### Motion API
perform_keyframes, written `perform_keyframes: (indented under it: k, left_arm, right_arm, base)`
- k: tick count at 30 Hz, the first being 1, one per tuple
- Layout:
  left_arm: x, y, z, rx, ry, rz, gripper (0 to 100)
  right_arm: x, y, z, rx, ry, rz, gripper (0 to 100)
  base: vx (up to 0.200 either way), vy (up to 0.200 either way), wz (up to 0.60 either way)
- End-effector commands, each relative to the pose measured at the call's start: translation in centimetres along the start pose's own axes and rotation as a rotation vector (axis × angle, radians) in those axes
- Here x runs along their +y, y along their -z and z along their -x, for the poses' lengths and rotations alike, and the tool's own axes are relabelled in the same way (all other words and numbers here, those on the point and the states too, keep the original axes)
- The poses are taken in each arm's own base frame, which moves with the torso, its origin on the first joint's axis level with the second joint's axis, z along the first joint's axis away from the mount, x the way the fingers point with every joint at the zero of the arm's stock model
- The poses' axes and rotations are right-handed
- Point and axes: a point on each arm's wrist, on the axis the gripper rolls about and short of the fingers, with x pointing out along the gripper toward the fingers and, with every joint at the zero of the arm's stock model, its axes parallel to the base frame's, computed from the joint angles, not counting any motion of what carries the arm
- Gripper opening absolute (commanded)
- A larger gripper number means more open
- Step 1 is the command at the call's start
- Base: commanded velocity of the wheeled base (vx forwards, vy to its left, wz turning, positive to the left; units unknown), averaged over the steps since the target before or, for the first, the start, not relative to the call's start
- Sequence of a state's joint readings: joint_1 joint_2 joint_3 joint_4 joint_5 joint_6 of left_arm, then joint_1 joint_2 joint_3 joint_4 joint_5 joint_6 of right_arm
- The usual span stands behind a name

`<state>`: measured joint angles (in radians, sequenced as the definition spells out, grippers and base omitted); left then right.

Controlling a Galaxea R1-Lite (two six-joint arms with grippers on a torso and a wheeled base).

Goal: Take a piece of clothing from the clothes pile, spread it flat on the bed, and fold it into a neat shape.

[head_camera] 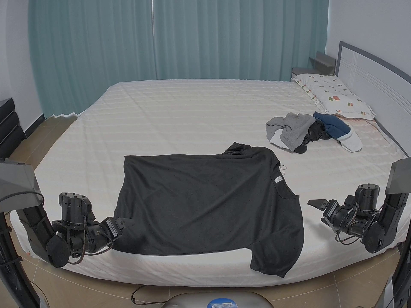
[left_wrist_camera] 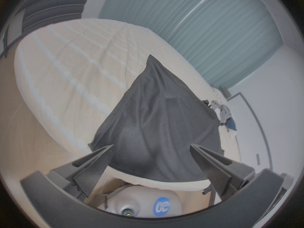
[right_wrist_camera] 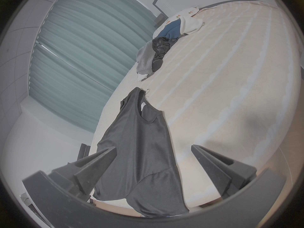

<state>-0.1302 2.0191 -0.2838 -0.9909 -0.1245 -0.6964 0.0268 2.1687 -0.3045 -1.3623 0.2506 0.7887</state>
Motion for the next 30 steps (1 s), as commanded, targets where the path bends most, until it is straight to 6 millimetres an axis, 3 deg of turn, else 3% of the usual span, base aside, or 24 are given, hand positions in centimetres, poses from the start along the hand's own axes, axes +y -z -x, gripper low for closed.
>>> perform_keyframes:
  k: [1,14,30]
  left_arm:
    - [0.7,0.2,0.2,0.013,-0.041,0.0,100]
    - [1.5,-0.1,-1.1,0.019,-0.079,0.024,100]
    - [2.6,0.8,-0.9,0.069,-0.14,0.074,100]
  right_arm:
    - [-0.3,0.5,-0.2,0.019,0.011,0.0,100]
    - [-0.2,1.7,-0.5,0.025,-0.018,0.03,100]
    - [-0.3,2.3,-0.4,0.042,-0.023,0.035,100]
  base:
    - [0.0,0.0,0.0]
    - [0.0,0.0,0.0]
    - [0.0,0.0,0.0]
